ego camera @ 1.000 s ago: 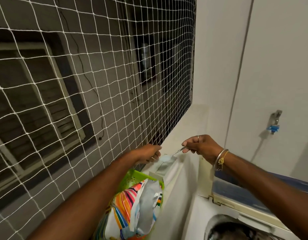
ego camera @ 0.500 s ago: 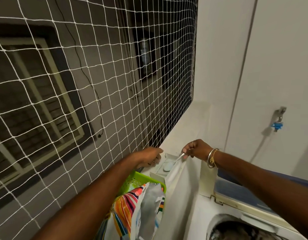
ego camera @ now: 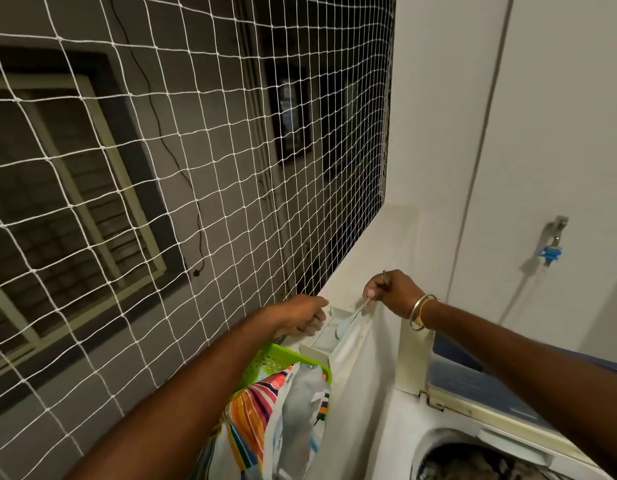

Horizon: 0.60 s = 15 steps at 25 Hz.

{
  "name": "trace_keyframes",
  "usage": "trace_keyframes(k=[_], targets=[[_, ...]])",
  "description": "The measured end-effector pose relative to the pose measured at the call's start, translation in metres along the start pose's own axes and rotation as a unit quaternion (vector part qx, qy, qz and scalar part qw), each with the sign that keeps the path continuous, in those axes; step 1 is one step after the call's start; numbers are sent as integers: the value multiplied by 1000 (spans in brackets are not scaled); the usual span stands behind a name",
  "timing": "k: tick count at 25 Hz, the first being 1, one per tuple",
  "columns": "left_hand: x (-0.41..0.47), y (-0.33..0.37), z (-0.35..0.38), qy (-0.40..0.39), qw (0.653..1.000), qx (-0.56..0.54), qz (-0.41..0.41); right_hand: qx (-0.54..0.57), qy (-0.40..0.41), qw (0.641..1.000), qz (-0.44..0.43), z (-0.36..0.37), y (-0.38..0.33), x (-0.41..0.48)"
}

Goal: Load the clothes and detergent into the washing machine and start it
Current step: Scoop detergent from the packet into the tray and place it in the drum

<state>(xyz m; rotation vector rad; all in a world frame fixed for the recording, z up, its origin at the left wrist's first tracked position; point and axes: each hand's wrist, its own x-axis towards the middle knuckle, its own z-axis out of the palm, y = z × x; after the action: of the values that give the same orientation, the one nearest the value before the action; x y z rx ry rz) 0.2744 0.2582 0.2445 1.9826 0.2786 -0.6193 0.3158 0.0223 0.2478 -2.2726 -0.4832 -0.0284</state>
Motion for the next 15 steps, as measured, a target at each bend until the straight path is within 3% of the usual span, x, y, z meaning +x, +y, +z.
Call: trace_keyframes(k=[10, 12, 15], targets=[[-25, 6, 9, -4, 999, -47, 17, -91, 101, 969, -206, 0, -15, -25], [-31, 7, 11, 4, 999, -47, 21, -90, 117, 968, -203, -1, -16, -30], [-42, 12, 14, 23, 998, -50, 44, -22, 148, 981, -125, -7, -21, -41]])
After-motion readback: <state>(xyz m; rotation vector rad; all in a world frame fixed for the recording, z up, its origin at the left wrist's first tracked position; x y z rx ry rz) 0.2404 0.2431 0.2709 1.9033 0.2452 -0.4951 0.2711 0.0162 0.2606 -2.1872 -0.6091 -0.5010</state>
